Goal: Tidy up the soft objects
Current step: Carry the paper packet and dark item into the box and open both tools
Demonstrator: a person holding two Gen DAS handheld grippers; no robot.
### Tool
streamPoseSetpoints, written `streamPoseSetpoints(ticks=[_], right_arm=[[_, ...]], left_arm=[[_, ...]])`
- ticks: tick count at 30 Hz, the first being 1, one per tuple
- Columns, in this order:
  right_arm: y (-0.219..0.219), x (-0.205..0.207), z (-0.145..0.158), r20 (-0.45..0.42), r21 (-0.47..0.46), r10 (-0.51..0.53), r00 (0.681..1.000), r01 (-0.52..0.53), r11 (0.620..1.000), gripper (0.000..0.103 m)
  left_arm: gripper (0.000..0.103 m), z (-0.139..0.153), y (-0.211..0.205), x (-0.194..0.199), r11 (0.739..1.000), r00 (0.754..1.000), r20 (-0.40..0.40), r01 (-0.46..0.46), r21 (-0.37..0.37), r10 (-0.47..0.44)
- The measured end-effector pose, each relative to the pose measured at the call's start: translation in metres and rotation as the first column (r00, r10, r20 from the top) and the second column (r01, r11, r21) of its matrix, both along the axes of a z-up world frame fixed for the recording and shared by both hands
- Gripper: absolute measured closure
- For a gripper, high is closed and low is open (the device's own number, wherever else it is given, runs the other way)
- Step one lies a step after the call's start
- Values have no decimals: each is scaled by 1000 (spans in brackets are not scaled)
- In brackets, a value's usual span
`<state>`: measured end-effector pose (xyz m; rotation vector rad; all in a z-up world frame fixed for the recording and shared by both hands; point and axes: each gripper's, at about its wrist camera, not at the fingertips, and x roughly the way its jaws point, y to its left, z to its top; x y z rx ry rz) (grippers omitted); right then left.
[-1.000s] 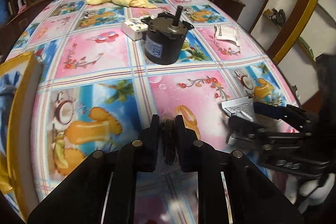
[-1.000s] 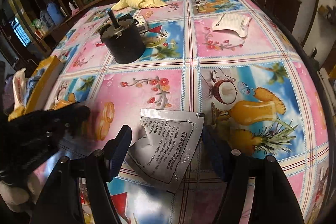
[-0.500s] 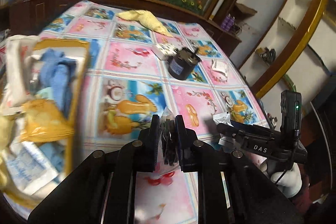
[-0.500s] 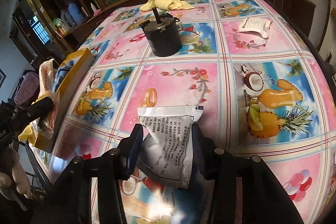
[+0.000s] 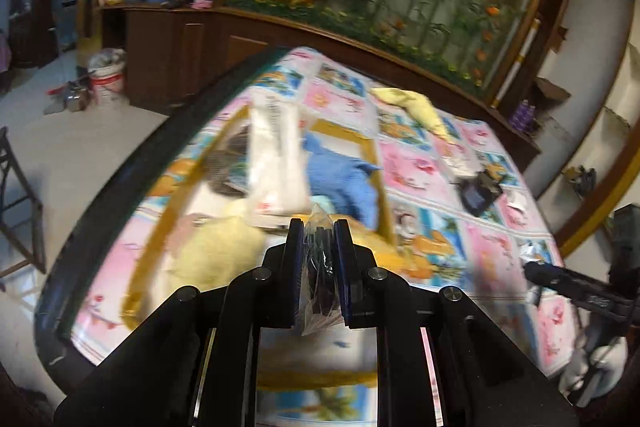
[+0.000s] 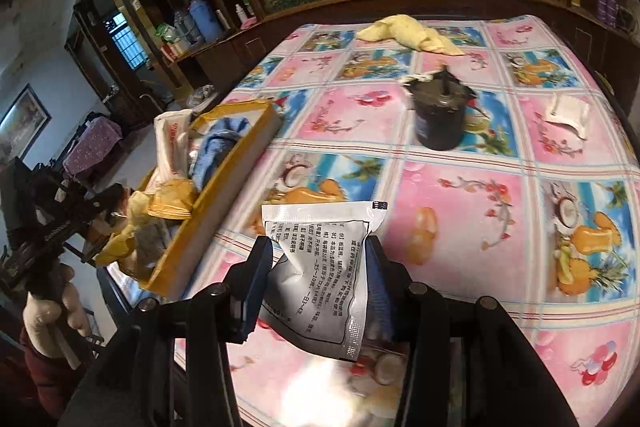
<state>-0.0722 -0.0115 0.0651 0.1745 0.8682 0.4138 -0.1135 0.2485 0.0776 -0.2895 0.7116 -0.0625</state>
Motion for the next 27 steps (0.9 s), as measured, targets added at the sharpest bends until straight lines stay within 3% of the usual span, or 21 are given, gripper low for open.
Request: streamPoseSetpoints(ticks=[5,8,10,14,17,19,23,25,27], right_arm=[[79,19,10,-16,54,168,986,-167,985,57],[126,29,7,-39,61,251,967,-248,967,57],[156,36,1,-57,53,296,954,-293,955,57],[198,53,-18,-118,46,346,931,-343,938,55],[210,72,-28,-126,-19,316,940,-321,947,52],[207,77,-27,-117,-1,306,945,-308,951,49],[202,71,-3,-69,33,292,954,-291,956,48],[198,66,20,-2,71,297,955,-296,953,48],[194,57,39,86,79,311,947,-317,945,32]], left_arm=[[88,-16,32,5,995,995,-35,-97,-15,97],[72,-15,47,-2,992,993,-17,-122,-45,121],[54,-11,54,-6,989,989,7,-144,-41,145],[52,-7,63,-9,983,982,48,-180,-22,181],[52,-5,72,-11,979,977,65,-198,-47,201],[52,-1,74,-13,979,977,74,-198,-54,201],[52,5,82,-16,973,972,77,-219,-70,224],[52,6,85,-13,967,968,55,-238,-88,243],[52,7,85,-11,960,964,21,-262,-97,265]])
